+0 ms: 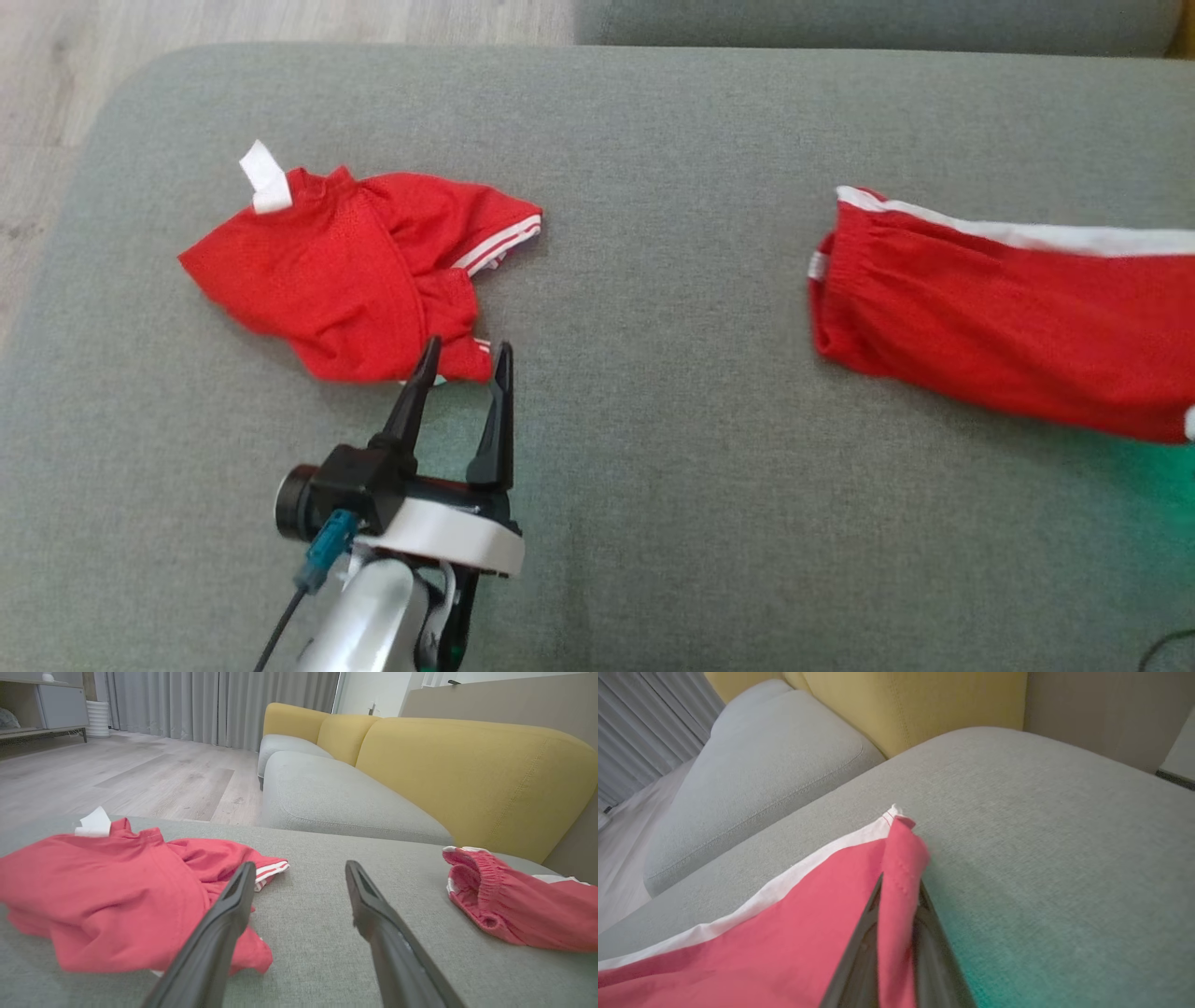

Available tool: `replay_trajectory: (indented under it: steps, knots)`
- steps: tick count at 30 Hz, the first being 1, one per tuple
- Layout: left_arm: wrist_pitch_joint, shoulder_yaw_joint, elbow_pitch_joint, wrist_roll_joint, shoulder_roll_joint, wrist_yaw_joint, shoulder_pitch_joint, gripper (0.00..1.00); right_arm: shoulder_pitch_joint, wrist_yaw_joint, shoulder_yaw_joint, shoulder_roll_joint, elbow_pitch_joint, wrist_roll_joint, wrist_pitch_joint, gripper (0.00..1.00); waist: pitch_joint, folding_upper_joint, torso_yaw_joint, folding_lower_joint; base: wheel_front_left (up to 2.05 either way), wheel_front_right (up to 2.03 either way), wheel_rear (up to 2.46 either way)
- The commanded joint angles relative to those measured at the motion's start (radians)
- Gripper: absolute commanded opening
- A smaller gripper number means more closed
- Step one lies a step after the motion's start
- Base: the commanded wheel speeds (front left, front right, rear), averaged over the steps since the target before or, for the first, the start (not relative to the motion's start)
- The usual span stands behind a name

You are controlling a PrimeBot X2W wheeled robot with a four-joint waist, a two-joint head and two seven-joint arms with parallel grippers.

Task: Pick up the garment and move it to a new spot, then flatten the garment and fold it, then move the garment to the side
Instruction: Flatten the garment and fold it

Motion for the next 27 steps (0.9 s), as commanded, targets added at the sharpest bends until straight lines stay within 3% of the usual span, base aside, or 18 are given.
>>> replay_trajectory:
  steps: [1, 7, 13, 27]
  knots:
    - [-0.009, 0.036, -0.025, 0.006, 0.007, -0.002, -0.011, 1.00, -0.004, -0.001, -0.002, -0.009, -0.051, -0.015, -0.019, 0.00, -0.003, -0.0001, 0.003, 0.0002, 0.00, 0.00, 0.00]
    - [-0.009, 0.041, -0.024, 0.010, 0.007, -0.004, -0.012, 1.00, 0.016, -0.001, -0.047, 0.041, -0.127, -0.025, -0.015, 0.00, -0.004, -0.0001, 0.017, 0.0002, 0.00, 0.00, 0.00]
    - [-0.009, 0.045, -0.019, 0.012, 0.007, -0.006, -0.013, 1.00, -0.005, -0.001, -0.006, 0.077, -0.200, -0.030, -0.007, 0.00, -0.009, -0.0001, 0.029, 0.0002, 0.00, 0.00, 0.00]
    - [-0.009, 0.050, -0.004, 0.005, 0.007, 0.001, 0.011, 1.00, 0.025, -0.001, 0.368, 0.146, -0.339, 0.193, -0.021, 0.00, -0.069, -0.0001, 0.076, 0.0002, 0.00, 0.00, 0.00]
